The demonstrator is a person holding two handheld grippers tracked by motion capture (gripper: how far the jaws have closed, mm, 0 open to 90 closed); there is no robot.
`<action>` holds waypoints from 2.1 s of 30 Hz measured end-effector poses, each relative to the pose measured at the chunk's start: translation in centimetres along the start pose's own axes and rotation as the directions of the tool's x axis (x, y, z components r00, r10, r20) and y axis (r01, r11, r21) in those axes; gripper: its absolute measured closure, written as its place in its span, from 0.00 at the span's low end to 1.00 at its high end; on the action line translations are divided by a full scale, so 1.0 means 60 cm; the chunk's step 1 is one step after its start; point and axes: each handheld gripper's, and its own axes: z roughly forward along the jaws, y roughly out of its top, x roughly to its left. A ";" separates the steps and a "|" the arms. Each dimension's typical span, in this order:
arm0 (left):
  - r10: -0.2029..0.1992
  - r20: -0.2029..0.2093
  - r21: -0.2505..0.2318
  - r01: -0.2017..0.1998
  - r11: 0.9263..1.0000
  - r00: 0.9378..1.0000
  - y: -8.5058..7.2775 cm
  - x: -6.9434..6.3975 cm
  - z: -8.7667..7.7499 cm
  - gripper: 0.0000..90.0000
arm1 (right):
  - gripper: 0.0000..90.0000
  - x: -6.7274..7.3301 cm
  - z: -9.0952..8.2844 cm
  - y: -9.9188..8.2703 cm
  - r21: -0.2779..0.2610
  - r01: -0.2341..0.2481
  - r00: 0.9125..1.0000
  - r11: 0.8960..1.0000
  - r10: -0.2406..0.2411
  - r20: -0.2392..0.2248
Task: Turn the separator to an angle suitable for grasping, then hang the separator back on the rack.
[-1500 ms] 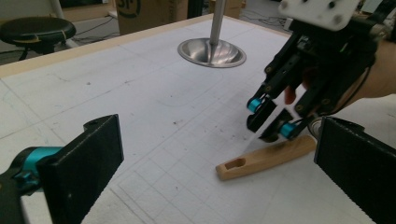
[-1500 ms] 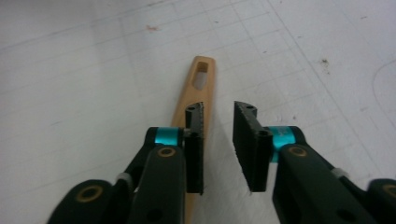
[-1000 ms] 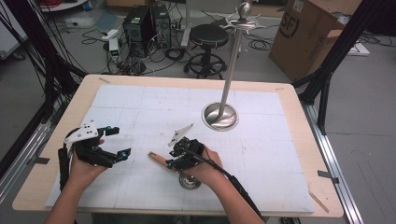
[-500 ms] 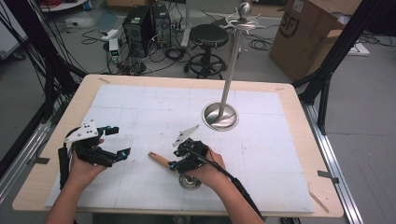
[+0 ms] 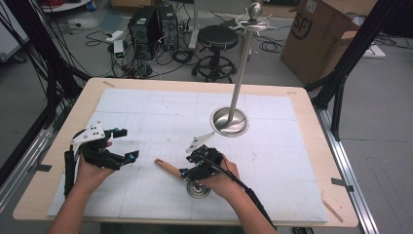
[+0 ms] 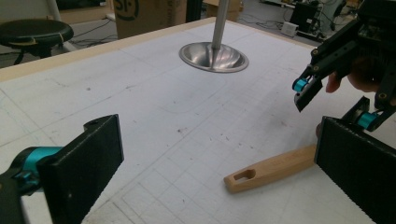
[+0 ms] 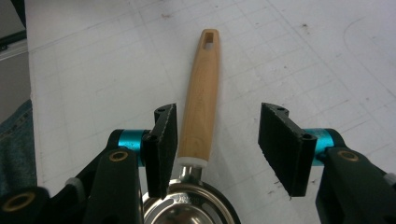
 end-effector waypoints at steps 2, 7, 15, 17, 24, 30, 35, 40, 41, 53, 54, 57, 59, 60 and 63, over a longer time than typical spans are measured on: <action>-0.003 -0.001 0.003 0.003 1.000 1.000 -0.001 0.002 0.000 0.02 | 0.52 0.002 0.003 0.000 0.005 0.010 1.000 1.000 -0.010 -0.001; 0.002 0.001 0.011 -0.002 1.000 1.000 -0.002 0.001 0.002 0.02 | 0.52 0.002 0.007 0.003 0.012 0.009 1.000 1.000 -0.009 -0.007; -0.005 -0.003 -0.009 0.005 1.000 1.000 0.004 0.005 -0.001 0.02 | 0.52 0.002 0.018 0.003 0.024 -0.018 1.000 1.000 0.018 -0.016; -0.009 -0.003 -0.006 0.009 1.000 1.000 0.002 0.008 0.001 0.02 | 0.52 0.005 0.019 0.002 0.044 -0.005 1.000 0.999 0.006 -0.018; 0.011 -0.004 0.020 -0.011 1.000 1.000 0.002 0.002 0.006 0.02 | 0.52 0.003 0.027 -0.006 0.074 -0.024 1.000 0.997 0.025 -0.008; 0.013 -0.008 0.025 -0.013 1.000 1.000 0.003 -0.001 0.005 0.02 | 0.52 0.009 0.031 -0.013 0.091 -0.033 0.999 0.995 0.033 -0.008; 0.010 -0.006 0.031 -0.010 0.999 1.000 0.001 0.002 0.007 0.02 | 0.52 0.008 0.036 -0.020 0.128 -0.039 0.999 0.991 0.041 -0.015; 0.020 -0.002 0.048 -0.020 0.999 1.000 0.000 -0.001 0.012 0.02 | 0.55 0.010 0.044 -0.020 0.165 -0.039 0.999 0.986 0.040 -0.003; 0.020 -0.002 0.048 -0.020 0.999 1.000 0.000 -0.001 0.012 0.02 | 0.55 0.009 0.044 -0.019 0.166 -0.036 0.999 0.985 0.037 -0.003; 0.016 -0.007 0.045 -0.015 0.999 1.000 0.000 0.000 0.011 0.02 | 0.57 0.023 0.055 0.007 0.289 0.019 0.998 0.957 -0.034 0.049; 0.018 -0.007 0.048 -0.017 0.999 1.000 0.000 -0.001 0.011 0.02 | 0.57 0.025 0.059 0.013 0.321 0.018 0.998 0.947 -0.038 0.056; 0.019 -0.008 0.049 -0.019 0.999 1.000 0.000 -0.002 0.011 0.02 | 0.58 0.026 0.064 0.024 0.366 0.021 0.997 0.930 -0.047 0.062; 0.019 -0.007 0.048 -0.019 0.999 1.000 0.001 -0.003 0.010 0.02 | 0.61 0.026 0.066 0.030 0.393 0.027 0.997 0.919 -0.054 0.056; 0.019 -0.008 0.048 -0.019 0.999 1.000 0.001 -0.003 0.010 0.02 | 0.63 0.024 0.067 0.031 0.400 0.028 0.997 0.916 -0.054 0.054; 0.019 -0.008 0.050 -0.018 0.999 1.000 0.001 -0.003 0.010 0.02 | 0.74 0.021 0.065 0.033 0.406 0.034 0.997 0.913 -0.060 0.051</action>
